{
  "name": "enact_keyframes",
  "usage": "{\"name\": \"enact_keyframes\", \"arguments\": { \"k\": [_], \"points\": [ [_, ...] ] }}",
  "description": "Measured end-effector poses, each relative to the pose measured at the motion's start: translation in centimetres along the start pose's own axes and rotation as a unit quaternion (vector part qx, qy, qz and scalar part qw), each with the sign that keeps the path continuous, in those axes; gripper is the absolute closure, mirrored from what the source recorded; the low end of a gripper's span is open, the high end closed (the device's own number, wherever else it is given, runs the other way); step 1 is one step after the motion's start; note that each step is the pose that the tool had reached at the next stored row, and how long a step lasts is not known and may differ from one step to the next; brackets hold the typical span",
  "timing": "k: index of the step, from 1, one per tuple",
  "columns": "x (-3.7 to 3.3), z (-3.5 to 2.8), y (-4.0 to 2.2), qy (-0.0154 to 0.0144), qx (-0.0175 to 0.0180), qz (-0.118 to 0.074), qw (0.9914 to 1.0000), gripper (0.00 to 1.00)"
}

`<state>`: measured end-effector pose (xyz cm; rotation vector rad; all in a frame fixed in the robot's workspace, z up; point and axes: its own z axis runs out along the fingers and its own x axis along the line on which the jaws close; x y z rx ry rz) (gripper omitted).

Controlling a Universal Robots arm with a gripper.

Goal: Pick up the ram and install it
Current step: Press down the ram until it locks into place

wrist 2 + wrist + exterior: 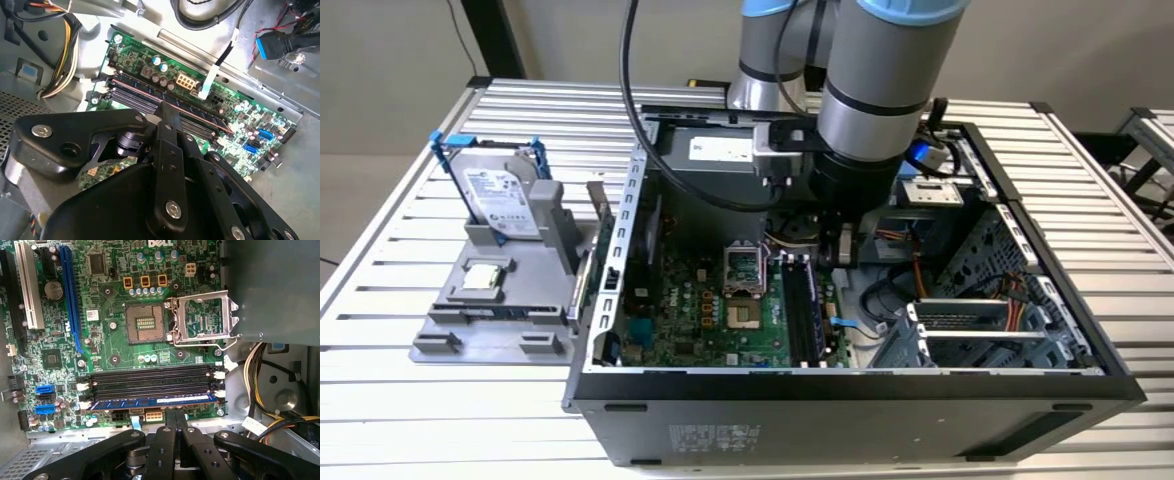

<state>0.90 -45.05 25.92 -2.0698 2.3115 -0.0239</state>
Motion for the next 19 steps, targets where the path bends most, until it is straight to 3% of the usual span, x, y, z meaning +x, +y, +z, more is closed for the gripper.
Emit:
{"name": "enact_keyframes", "arguments": {
  "k": [7,9,12,19],
  "points": [
    [0.04,1.27,0.09,0.0001,-0.0004,0.000,1.00000,1.00],
    [0.36,1.52,0.07,0.0004,-0.0010,0.000,1.00000,1.00],
    [1.49,1.68,-0.05,0.0003,-0.0022,0.000,1.00000,1.00],
    [1.54,2.94,-0.01,0.0003,-0.0024,0.000,1.00000,1.00]
  ]
}}
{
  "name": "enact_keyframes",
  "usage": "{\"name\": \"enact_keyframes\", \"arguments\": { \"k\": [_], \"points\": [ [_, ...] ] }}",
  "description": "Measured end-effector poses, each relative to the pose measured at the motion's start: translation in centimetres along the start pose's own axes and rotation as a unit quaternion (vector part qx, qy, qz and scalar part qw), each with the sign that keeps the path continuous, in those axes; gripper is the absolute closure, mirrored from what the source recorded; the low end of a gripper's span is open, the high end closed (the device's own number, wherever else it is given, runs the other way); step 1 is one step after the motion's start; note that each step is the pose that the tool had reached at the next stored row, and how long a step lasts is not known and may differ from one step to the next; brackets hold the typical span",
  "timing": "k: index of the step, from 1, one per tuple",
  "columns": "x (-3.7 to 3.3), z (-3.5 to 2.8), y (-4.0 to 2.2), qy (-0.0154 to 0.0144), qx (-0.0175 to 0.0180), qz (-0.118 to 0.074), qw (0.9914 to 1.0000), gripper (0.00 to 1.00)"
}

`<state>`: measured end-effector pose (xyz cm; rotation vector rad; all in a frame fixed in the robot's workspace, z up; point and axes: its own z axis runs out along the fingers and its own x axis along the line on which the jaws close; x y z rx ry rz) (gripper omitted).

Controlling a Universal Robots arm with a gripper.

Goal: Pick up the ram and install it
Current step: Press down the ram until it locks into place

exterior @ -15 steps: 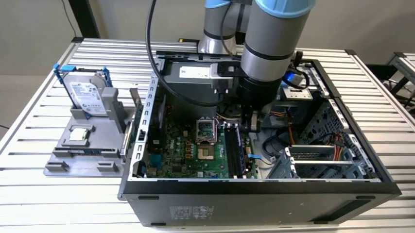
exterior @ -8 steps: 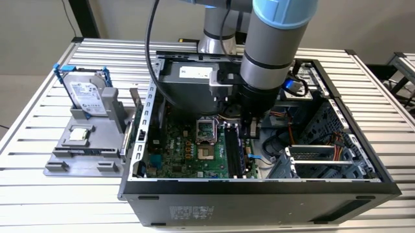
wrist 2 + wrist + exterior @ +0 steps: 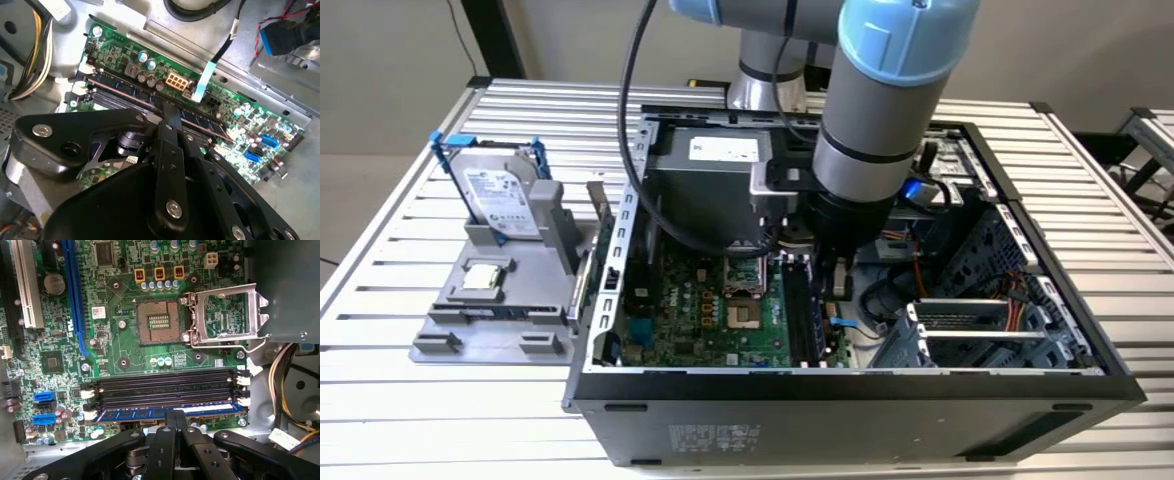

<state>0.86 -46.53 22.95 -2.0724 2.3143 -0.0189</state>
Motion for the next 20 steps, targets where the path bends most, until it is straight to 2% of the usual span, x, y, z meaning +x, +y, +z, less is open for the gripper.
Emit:
{"name": "enact_keyframes", "arguments": {
  "k": [6,7,8,9,10,20],
  "points": [
    [0.04,1.03,0.03,0.0007,-0.0001,0.000,1.00000,1.00],
    [0.04,1.16,0.04,0.0009,-0.0001,0.000,1.00000,1.00],
    [0.02,1.02,0.04,0.0010,-0.0002,0.000,1.00000,1.00],
    [-0.01,0.72,0.03,-0.0006,0.0001,0.000,1.00000,1.00],
    [-0.03,0.27,0.01,-0.0009,0.0001,0.000,1.00000,1.00],
    [-0.07,-4.29,-0.13,0.0000,0.0000,0.000,1.00000,1.00]
  ]
}}
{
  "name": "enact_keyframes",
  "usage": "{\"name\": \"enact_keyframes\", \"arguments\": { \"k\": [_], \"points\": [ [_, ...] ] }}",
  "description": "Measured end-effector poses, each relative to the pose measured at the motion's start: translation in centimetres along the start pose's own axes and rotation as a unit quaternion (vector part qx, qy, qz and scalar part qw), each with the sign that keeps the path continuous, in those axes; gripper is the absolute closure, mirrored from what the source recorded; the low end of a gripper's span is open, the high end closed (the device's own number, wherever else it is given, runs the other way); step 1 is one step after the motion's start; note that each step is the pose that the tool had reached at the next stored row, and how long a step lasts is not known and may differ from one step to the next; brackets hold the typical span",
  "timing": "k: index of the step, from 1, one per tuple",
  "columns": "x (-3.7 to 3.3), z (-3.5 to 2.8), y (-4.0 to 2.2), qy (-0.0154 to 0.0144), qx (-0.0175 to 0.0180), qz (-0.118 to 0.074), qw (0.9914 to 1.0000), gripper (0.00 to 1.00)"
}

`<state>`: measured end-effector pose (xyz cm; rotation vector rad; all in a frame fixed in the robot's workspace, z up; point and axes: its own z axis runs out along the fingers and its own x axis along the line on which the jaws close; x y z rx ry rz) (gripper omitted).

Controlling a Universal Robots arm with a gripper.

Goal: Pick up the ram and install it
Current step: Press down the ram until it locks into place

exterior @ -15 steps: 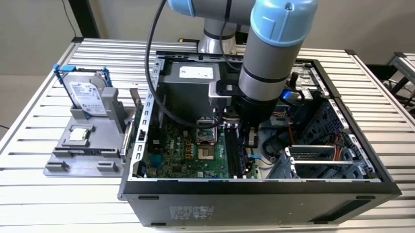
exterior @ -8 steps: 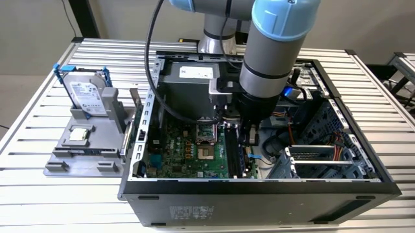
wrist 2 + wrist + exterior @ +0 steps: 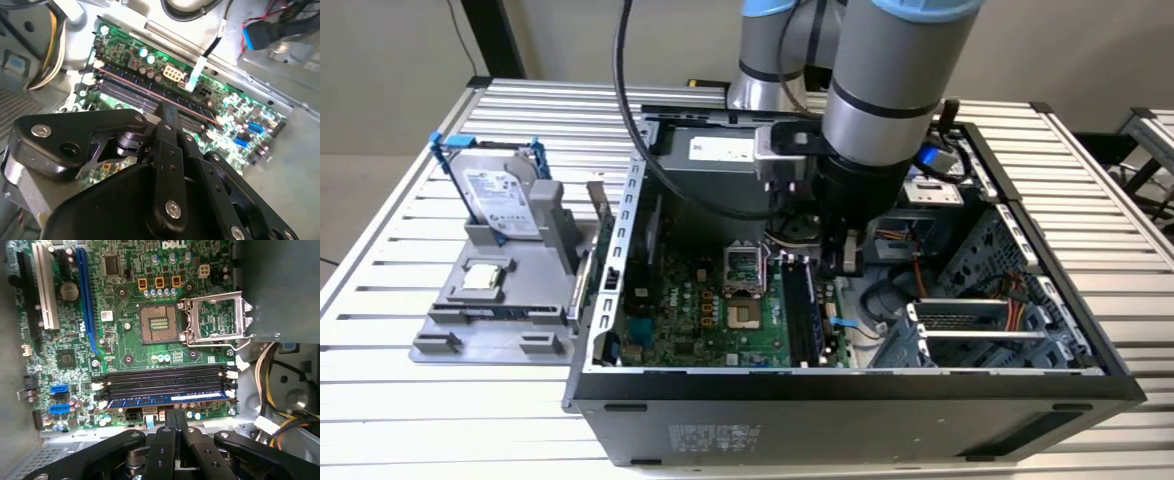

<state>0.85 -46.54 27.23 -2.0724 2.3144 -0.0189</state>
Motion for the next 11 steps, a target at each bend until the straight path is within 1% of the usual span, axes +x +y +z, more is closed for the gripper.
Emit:
{"name": "enact_keyframes", "arguments": {
  "k": [6,7,8,11],
  "points": [
    [-0.05,-2.78,-0.09,-0.0001,0.0000,0.000,1.00000,1.00],
    [-0.06,-3.11,-0.10,0.0001,0.0000,0.000,1.00000,1.00],
    [-0.06,-3.25,-0.11,0.0000,0.0000,0.000,1.00000,1.00],
    [-0.06,-3.24,-0.11,-0.0001,0.0000,0.000,1.00000,1.00]
  ]
}}
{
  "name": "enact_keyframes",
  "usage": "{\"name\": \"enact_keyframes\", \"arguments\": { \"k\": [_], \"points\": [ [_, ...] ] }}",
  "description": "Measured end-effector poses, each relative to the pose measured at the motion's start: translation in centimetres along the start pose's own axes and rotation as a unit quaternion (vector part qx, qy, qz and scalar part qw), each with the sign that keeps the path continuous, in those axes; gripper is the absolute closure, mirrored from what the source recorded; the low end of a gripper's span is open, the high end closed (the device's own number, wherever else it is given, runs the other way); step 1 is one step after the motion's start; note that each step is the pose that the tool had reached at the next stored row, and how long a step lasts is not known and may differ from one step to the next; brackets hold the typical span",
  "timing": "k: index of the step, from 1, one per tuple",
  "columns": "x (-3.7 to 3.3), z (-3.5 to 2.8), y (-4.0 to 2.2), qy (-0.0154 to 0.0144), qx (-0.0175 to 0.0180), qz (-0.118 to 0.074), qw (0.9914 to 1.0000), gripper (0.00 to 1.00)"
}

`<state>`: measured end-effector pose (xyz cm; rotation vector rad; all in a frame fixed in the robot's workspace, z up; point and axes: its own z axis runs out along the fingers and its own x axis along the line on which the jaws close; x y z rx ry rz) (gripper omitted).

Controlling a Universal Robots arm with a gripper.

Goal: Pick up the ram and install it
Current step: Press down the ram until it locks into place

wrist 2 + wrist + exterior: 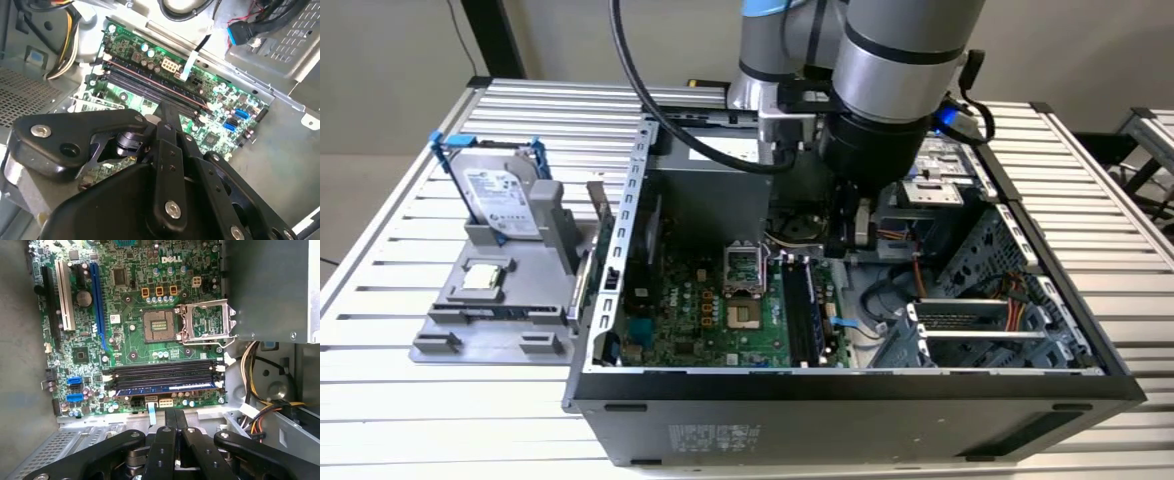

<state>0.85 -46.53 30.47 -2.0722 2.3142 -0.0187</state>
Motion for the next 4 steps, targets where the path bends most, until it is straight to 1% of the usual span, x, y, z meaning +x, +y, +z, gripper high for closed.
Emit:
{"name": "enact_keyframes", "arguments": {
  "k": [4],
  "points": [
    [0.00,-0.01,0.00,0.0001,0.0000,0.000,1.00000,1.00]
  ]
}}
